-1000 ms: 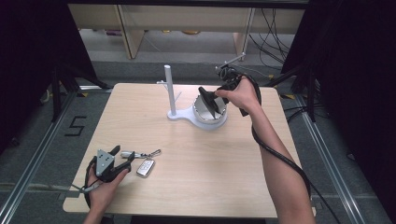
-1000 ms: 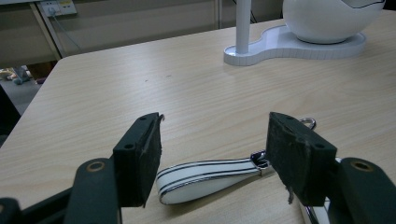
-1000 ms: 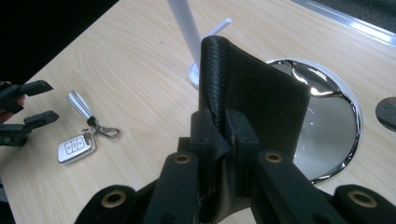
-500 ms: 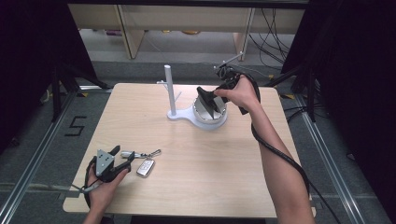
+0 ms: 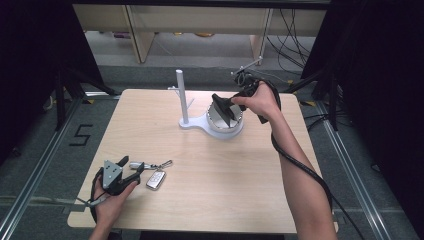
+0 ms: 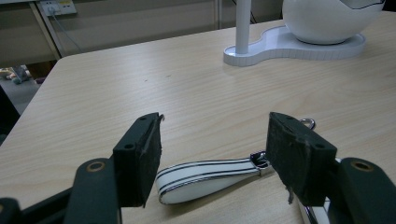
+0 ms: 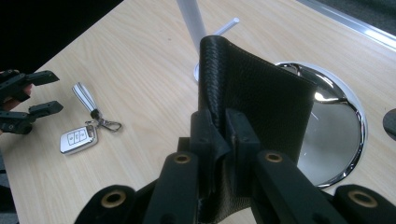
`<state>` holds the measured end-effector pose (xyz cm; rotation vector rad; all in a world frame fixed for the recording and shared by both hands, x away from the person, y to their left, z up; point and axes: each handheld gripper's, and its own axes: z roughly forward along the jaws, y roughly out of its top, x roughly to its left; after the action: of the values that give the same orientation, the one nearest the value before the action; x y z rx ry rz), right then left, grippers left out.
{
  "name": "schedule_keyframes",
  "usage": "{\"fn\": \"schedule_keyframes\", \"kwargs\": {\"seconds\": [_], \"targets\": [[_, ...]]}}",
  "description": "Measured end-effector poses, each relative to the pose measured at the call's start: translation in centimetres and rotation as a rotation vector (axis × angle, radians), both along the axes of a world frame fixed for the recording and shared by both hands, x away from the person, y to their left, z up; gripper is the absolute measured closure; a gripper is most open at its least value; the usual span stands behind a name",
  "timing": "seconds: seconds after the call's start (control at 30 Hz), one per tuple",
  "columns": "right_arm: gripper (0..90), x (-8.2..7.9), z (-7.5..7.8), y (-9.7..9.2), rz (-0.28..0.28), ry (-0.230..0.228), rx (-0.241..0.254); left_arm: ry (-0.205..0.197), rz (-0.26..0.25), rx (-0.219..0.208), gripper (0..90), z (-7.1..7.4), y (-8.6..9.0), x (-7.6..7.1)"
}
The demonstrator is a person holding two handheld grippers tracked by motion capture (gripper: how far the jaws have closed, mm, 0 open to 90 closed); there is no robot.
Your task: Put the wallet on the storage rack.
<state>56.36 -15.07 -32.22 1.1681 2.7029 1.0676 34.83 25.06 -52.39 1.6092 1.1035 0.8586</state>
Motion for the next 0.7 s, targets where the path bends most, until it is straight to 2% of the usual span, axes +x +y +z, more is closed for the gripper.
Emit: {"fn": "schedule_keyframes", "kwargs": {"seconds": [0.13, 0.23, 0.33, 0.5, 0.6, 0.7], "targets": [[83.4, -0.09, -0.01, 0.03, 0.004, 0.004, -0.015, -0.002, 0.001, -0.003, 35.3, 0.0, -0.01, -0.01], [83.4, -0.13, -0.23, 0.23, 0.027, 0.005, -0.011, -0.004, -0.001, -0.004, 35.3, -0.02, -0.01, 0.02], [83.4, -0.1, -0.23, 0.3, 0.021, 0.015, -0.016, -0.001, 0.001, 0.0, 35.3, 0.0, -0.02, -0.01], [83.4, 0.14, -0.36, 0.33, 0.047, 0.014, 0.0, -0.001, 0.0, -0.002, 35.3, 0.0, 0.0, -0.01], [83.1, 0.47, -0.48, 0.07, 0.033, 0.049, 0.018, -0.003, 0.0, -0.004, 35.3, -0.01, 0.01, -0.01], [82.9, 0.7, -0.47, -0.24, 0.05, 0.04, 0.033, -0.003, 0.0, -0.005, 35.3, -0.01, 0.0, -0.02]]}}
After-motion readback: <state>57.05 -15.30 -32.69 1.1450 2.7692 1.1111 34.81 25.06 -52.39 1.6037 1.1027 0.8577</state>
